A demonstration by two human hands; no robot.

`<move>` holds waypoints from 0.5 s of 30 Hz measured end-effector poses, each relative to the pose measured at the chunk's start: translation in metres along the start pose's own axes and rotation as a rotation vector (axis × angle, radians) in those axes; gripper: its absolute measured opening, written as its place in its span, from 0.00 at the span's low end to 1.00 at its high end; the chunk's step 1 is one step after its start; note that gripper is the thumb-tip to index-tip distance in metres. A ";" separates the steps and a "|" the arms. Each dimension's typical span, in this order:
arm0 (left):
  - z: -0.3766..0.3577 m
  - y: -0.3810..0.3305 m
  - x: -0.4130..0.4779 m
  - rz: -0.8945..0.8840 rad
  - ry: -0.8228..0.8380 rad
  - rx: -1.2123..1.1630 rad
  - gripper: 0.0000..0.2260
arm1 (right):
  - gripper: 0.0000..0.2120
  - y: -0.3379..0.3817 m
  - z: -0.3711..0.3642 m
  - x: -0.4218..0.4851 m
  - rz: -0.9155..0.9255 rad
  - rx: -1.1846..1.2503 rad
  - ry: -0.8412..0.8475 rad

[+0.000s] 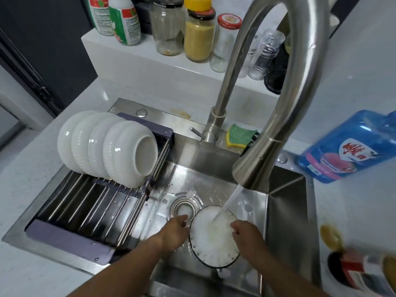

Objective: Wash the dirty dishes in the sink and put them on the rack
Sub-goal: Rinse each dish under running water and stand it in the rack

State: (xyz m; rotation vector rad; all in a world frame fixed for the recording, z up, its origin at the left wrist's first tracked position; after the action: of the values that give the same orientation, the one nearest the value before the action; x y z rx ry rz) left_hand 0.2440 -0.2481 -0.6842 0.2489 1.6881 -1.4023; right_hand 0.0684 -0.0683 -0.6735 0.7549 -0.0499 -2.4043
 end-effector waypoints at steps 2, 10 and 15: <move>-0.002 0.007 0.009 0.024 -0.008 -0.034 0.23 | 0.08 -0.017 -0.004 0.003 -0.063 0.006 -0.019; -0.020 0.039 0.035 0.058 0.053 -0.177 0.20 | 0.11 -0.047 -0.028 0.001 -0.313 0.167 0.066; -0.021 0.017 0.022 0.082 -0.005 -0.103 0.20 | 0.09 -0.059 -0.052 0.004 -0.456 0.283 0.125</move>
State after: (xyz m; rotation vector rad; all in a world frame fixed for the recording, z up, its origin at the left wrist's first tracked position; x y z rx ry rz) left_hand 0.2318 -0.2328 -0.7127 0.2529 1.7211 -1.2514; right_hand 0.0610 -0.0154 -0.7312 1.1493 -0.1888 -2.8075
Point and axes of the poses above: each hand's wrist, its own x-axis towards the middle knuckle, its own z-axis out of the back of the hand, y = z × x, the point moved 8 cm from there along x, towards the middle knuckle, and after that the axes turned 15 degrees about -x, right-handed, at the moved point
